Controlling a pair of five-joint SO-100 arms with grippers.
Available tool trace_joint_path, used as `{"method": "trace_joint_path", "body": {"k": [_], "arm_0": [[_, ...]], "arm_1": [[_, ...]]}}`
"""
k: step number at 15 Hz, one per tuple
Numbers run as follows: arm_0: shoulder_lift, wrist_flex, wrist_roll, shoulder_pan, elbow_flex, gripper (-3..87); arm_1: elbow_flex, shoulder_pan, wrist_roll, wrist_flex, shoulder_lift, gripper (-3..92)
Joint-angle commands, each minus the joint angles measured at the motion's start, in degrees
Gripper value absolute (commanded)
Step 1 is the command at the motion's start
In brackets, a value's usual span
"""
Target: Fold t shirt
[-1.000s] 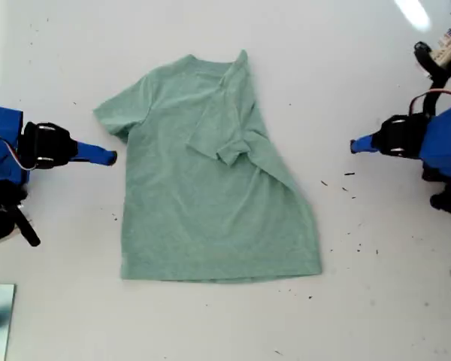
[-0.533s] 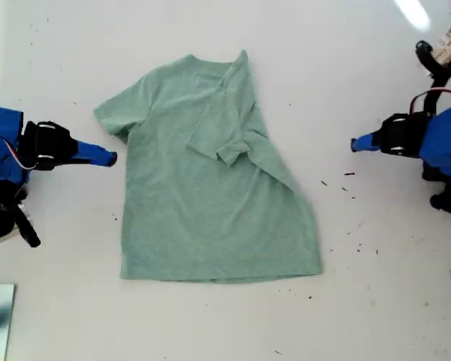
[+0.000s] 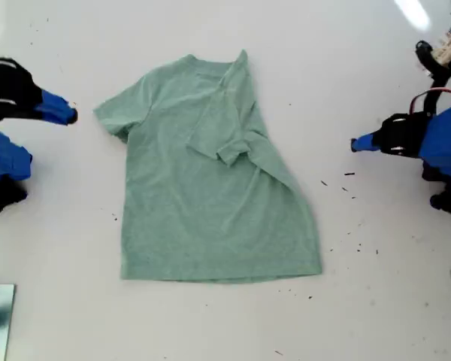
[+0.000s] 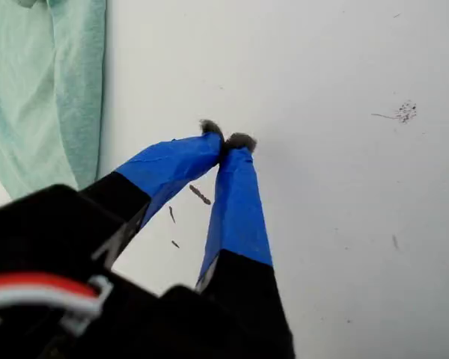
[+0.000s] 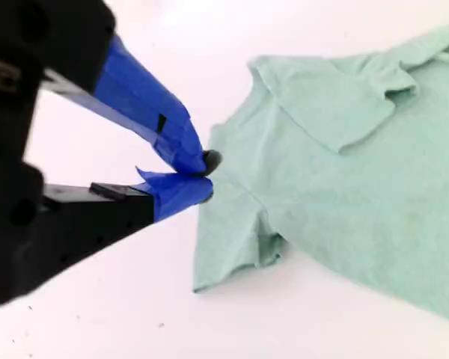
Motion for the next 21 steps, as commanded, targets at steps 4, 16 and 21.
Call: {"method": "trace_joint_path", "body": {"k": [4, 16, 21], "arm_0": [[-12.4, 0.6, 12.1, -13.2, -7.4, 11.8], [-25.4, -22.7, 11.8, -23.1, 17.6, 24.1], [-36.0, -39.3, 10.9, -25.6, 28.9, 23.6]], "arm_1": [[3.1, -1.3, 0.1, -0.9, 0.1, 2.5], [3.2, -1.4, -2.6, -0.9, 0.1, 2.5], [3.2, -1.8, -3.6, -0.9, 0.1, 2.5]]}}
